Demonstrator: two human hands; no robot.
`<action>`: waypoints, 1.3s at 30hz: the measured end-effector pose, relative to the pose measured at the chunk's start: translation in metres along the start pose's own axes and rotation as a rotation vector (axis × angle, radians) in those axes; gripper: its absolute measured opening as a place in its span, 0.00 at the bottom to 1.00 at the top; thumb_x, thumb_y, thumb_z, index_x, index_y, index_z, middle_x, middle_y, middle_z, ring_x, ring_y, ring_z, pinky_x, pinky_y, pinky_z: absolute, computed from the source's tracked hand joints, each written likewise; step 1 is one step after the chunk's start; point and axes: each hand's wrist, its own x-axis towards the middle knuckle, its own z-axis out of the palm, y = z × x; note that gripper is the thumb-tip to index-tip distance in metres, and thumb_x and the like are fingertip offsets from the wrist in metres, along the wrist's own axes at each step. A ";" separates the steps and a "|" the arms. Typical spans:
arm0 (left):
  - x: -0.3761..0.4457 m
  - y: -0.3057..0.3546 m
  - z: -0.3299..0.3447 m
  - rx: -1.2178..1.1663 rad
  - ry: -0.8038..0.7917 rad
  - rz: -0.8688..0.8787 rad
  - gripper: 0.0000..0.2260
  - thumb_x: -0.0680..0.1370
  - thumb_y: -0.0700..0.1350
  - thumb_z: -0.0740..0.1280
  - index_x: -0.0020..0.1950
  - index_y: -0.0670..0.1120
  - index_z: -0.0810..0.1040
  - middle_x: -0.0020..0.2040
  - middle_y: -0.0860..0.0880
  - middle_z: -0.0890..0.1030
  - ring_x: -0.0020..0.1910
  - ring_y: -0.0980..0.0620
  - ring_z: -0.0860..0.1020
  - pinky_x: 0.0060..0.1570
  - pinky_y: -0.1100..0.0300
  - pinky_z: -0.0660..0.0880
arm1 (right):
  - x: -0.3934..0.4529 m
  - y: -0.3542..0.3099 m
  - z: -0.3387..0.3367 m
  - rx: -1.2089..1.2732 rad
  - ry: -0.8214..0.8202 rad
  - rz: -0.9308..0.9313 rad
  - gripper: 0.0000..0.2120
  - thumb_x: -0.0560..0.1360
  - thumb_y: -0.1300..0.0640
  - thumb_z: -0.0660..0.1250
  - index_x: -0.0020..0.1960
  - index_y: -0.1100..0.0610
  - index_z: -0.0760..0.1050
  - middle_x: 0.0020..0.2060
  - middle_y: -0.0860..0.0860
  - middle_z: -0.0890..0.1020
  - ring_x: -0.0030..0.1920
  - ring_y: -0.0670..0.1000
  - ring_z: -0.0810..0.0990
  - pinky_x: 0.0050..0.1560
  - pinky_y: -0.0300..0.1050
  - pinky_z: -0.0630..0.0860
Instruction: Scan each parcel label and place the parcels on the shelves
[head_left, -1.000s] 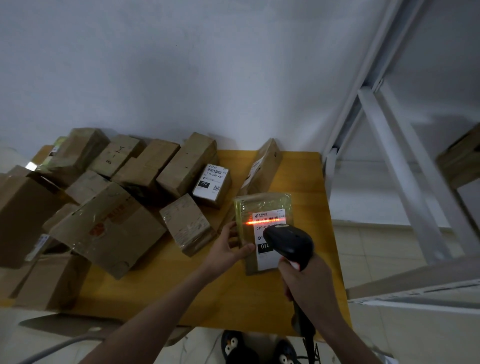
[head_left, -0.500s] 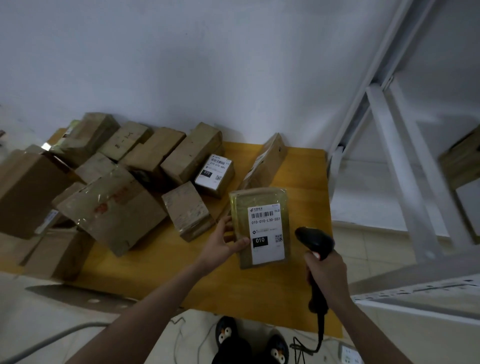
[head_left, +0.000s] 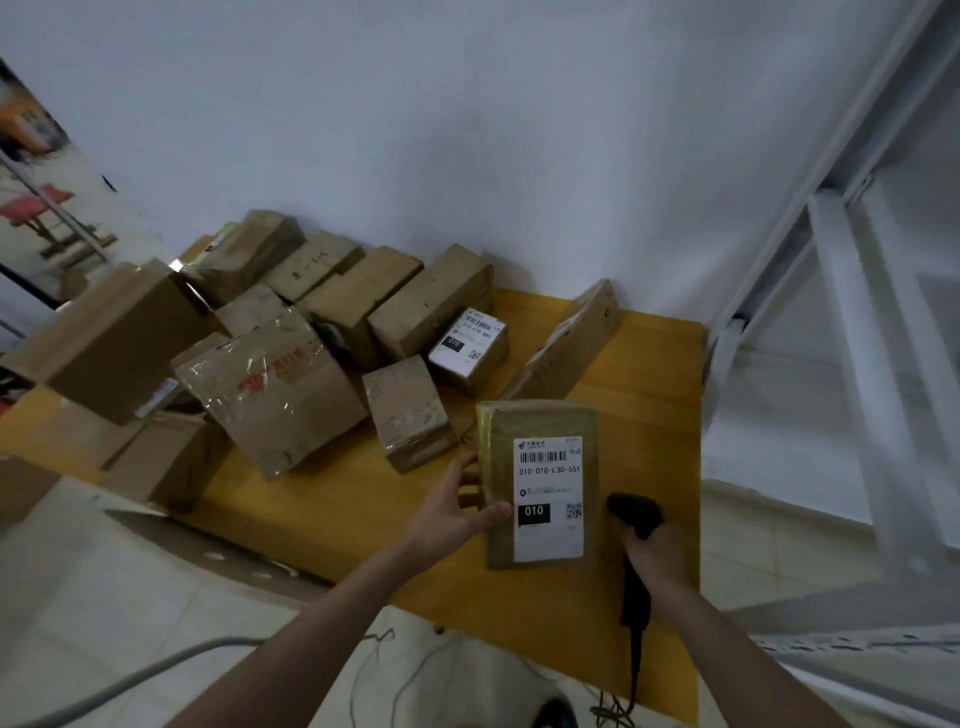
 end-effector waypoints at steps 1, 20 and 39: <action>-0.004 0.001 0.000 -0.008 -0.008 0.001 0.38 0.67 0.54 0.73 0.73 0.53 0.61 0.62 0.51 0.74 0.60 0.52 0.77 0.55 0.57 0.78 | -0.009 -0.005 -0.004 -0.092 0.109 -0.041 0.31 0.74 0.43 0.68 0.65 0.65 0.68 0.59 0.62 0.73 0.58 0.62 0.74 0.59 0.57 0.73; -0.174 0.023 0.033 -0.036 -0.421 0.208 0.21 0.75 0.46 0.72 0.63 0.61 0.71 0.60 0.52 0.80 0.56 0.55 0.81 0.47 0.57 0.80 | -0.299 0.050 -0.053 0.624 -0.034 -0.641 0.29 0.77 0.52 0.60 0.76 0.42 0.55 0.63 0.39 0.75 0.55 0.34 0.78 0.45 0.30 0.76; -0.329 0.064 0.308 0.130 -0.810 0.324 0.13 0.80 0.49 0.65 0.64 0.59 0.69 0.56 0.57 0.79 0.48 0.65 0.80 0.40 0.67 0.77 | -0.464 0.281 -0.208 0.907 0.464 -0.474 0.30 0.75 0.48 0.68 0.73 0.36 0.60 0.59 0.39 0.80 0.57 0.45 0.81 0.48 0.37 0.78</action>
